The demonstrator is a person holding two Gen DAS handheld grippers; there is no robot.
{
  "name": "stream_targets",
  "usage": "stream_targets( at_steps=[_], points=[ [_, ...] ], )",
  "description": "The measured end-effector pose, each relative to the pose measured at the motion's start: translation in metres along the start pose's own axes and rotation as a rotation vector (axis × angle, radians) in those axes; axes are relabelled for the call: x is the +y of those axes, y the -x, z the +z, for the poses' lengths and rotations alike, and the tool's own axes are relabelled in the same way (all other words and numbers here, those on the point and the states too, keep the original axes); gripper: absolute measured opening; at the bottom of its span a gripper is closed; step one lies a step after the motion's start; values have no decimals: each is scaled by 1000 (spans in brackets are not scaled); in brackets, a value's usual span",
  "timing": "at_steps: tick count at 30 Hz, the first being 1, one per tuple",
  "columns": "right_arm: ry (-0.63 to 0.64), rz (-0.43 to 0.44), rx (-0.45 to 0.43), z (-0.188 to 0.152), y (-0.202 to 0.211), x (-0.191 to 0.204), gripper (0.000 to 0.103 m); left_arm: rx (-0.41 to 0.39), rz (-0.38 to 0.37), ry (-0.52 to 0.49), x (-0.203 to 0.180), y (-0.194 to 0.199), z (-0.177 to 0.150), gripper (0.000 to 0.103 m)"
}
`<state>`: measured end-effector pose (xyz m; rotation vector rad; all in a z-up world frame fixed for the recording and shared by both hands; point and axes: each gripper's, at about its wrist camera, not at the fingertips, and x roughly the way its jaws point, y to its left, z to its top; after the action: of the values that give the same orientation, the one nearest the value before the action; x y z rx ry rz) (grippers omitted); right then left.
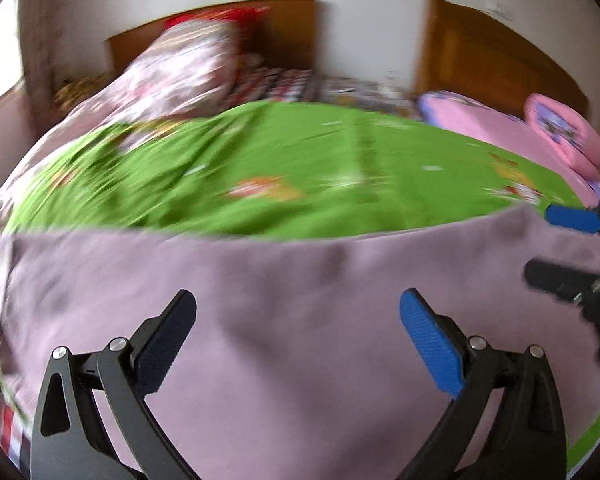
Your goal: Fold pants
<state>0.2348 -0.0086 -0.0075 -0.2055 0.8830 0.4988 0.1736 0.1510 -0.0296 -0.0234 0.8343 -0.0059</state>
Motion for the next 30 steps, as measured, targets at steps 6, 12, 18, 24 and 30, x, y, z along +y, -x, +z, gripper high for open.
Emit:
stream_targets(
  at_steps=[6, 12, 18, 24, 30],
  points=[
    [67, 30, 118, -1, -50, 45, 91, 12, 37, 181, 84, 13, -26, 101],
    [83, 50, 74, -7, -51, 43, 95, -19, -58, 419, 143, 25, -41, 101],
    [77, 51, 43, -7, -56, 45, 98, -7, 56, 391, 133, 25, -36, 101],
    [78, 49, 43, -6, -55, 43, 98, -16, -19, 150, 86, 14, 16, 101],
    [78, 50, 41, -6, -55, 43, 98, 136, 1, 199, 100, -30, 22, 101]
  ],
)
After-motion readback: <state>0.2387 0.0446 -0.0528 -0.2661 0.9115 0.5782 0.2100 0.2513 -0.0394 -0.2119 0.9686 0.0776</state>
